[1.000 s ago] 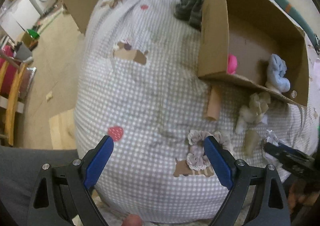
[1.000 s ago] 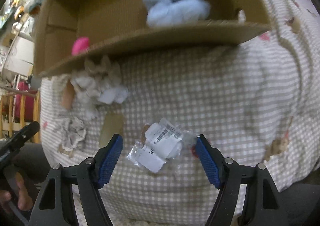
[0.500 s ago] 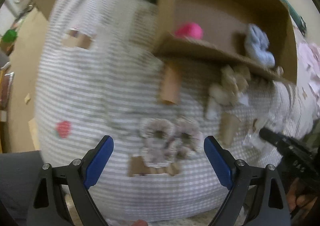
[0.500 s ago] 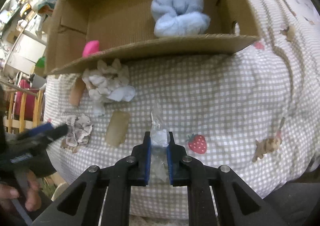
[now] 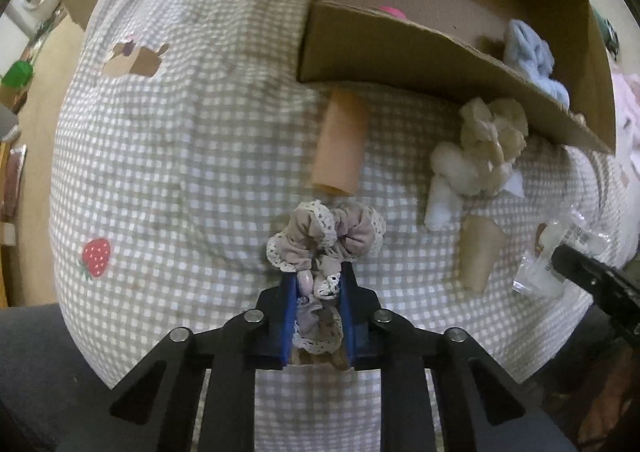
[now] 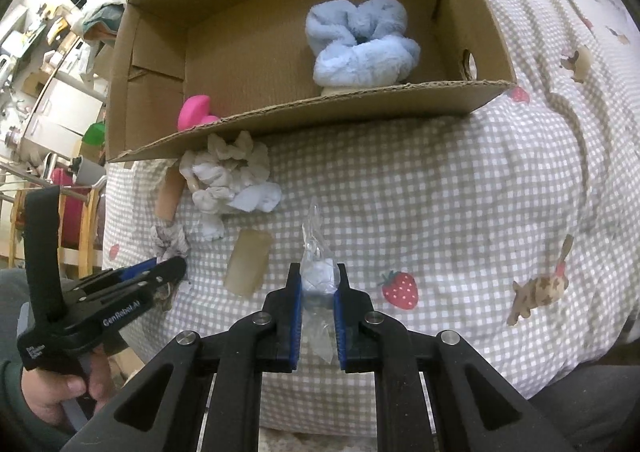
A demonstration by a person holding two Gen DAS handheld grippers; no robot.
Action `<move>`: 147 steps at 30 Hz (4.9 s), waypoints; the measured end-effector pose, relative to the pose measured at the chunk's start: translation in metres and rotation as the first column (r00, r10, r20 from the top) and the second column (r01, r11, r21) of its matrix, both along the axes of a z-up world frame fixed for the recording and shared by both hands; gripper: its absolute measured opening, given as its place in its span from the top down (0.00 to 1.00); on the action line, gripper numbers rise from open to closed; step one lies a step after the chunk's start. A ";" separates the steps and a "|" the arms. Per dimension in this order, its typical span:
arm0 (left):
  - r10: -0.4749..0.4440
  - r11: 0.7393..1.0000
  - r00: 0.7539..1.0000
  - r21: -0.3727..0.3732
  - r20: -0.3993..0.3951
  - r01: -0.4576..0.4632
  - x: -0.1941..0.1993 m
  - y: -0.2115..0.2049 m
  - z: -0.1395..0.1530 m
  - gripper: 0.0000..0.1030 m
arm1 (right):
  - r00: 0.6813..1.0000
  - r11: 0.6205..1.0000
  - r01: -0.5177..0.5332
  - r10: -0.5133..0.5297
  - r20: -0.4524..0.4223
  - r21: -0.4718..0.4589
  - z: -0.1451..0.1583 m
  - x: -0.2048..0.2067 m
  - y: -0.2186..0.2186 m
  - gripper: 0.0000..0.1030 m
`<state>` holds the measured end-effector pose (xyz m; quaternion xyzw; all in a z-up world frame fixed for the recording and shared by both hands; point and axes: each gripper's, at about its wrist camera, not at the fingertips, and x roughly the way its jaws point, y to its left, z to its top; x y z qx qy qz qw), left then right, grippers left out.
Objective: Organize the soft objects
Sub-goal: 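Carry the lace scrunchie and plastic packet over the box with both tools, then open both tools to release the lace scrunchie and packet into the box, then withdraw both open tools from the box toward the remaining items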
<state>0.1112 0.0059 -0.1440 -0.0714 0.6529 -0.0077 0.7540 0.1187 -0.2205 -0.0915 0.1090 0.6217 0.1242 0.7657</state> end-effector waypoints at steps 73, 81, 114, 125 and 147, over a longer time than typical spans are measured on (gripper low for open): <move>-0.076 0.994 0.983 0.088 0.166 0.062 0.115 -0.055 0.093 0.86 | 0.998 0.999 -0.044 0.044 0.034 -0.006 0.039 0.131 0.024 0.85; -0.070 0.997 0.986 0.046 0.153 0.064 0.113 -0.056 0.097 0.42 | 0.998 0.999 -0.041 0.042 0.055 -0.011 0.046 0.131 0.026 0.85; -0.105 0.991 0.949 0.113 0.298 0.075 0.048 -0.043 0.158 0.08 | 0.982 1.000 0.030 -0.030 0.187 0.004 0.111 0.065 -0.001 0.31; -0.084 0.992 0.942 0.114 0.325 0.049 0.006 -0.010 0.154 0.01 | 0.977 0.997 0.059 -0.048 0.210 -0.047 0.110 0.021 -0.004 0.30; 0.043 0.998 0.977 0.044 0.208 -0.053 -0.047 0.035 0.106 0.01 | 0.996 0.997 -0.058 0.061 -0.070 0.047 -0.009 0.000 0.063 0.57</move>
